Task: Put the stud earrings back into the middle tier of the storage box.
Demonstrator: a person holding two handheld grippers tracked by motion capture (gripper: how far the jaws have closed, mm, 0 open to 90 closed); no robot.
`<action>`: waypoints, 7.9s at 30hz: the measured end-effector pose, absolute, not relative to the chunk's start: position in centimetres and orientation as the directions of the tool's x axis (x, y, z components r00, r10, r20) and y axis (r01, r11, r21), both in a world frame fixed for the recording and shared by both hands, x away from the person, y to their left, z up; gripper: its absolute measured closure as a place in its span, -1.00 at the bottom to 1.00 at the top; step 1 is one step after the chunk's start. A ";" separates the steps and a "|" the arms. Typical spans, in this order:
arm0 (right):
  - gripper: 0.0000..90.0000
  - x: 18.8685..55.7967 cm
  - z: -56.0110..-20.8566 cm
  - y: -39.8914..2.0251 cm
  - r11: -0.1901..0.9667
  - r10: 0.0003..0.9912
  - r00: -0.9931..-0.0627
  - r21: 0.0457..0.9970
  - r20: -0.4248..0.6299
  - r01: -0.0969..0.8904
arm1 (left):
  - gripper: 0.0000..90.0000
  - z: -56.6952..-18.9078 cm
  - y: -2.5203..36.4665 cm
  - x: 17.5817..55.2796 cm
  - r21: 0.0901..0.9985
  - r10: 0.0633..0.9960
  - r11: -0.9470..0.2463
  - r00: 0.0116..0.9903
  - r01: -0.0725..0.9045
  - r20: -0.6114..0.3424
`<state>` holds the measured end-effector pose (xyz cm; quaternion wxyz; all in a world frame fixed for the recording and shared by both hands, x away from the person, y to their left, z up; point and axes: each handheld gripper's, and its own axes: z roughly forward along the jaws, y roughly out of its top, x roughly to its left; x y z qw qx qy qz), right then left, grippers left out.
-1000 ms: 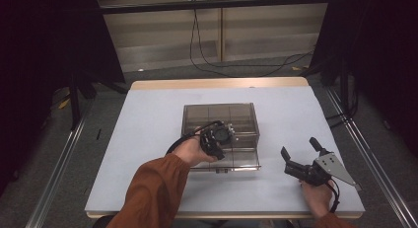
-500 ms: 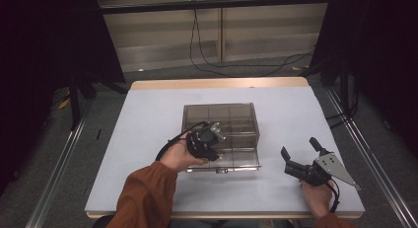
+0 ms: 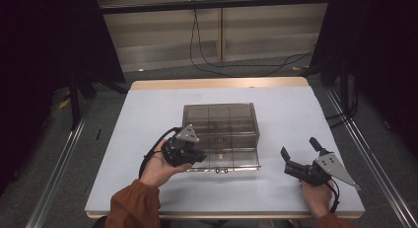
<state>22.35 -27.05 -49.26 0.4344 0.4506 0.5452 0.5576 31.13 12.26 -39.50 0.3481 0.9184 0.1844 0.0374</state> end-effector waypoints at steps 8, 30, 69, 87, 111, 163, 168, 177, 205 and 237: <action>-1.00 22.3 -49.3 -27.0 -0.030 0.976 -0.217 1.000 0.031 0.008 | 0.81 -40.1 15.9 31.7 0.685 0.445 -0.616 0.889 0.389 -0.105; -1.00 22.4 -49.3 -27.0 -0.030 0.976 -0.217 0.999 0.032 0.011 | 0.73 -43.0 20.9 32.3 0.529 0.523 -0.708 0.851 0.468 -0.053; -1.00 22.4 -49.2 -27.0 -0.029 0.976 -0.214 1.000 0.031 0.012 | 0.84 -44.7 18.4 35.1 0.318 0.452 -0.837 0.890 0.445 -0.055; -1.00 22.4 -49.2 -27.1 -0.032 0.977 -0.212 0.999 0.033 0.011 | 0.91 -44.5 21.1 34.2 0.508 0.572 -0.669 0.812 0.543 -0.115; -1.00 22.4 -49.2 -27.1 -0.032 0.976 -0.213 0.999 0.034 0.012 | 0.91 -41.6 20.6 31.3 0.709 0.555 -0.533 0.824 0.461 -0.119; -1.00 22.4 -49.2 -27.1 -0.029 0.976 -0.214 0.999 0.032 0.013 | 0.91 -39.2 8.0 32.1 0.640 0.311 -0.724 0.950 0.258 -0.032; -1.00 22.4 -49.2 -27.0 -0.030 0.976 -0.214 0.999 0.033 0.013 | 0.91 -39.2 6.9 32.2 0.601 0.290 -0.760 0.957 0.248 -0.029; -1.00 22.4 -49.2 -27.0 -0.030 0.976 -0.216 0.999 0.032 0.011 | 0.91 -39.3 5.6 32.8 0.521 0.266 -0.821 0.964 0.232 -0.009; -1.00 22.4 -49.2 -27.0 -0.029 0.976 -0.217 1.000 0.031 0.011 | 0.89 -40.7 2.8 33.7 0.313 0.228 -0.926 0.973 0.210 0.024; -1.00 22.4 -49.2 -27.0 -0.029 0.976 -0.215 0.999 0.031 0.013 | 0.55 -39.3 8.7 31.9 0.647 0.347 -0.696 0.935 0.310 -0.075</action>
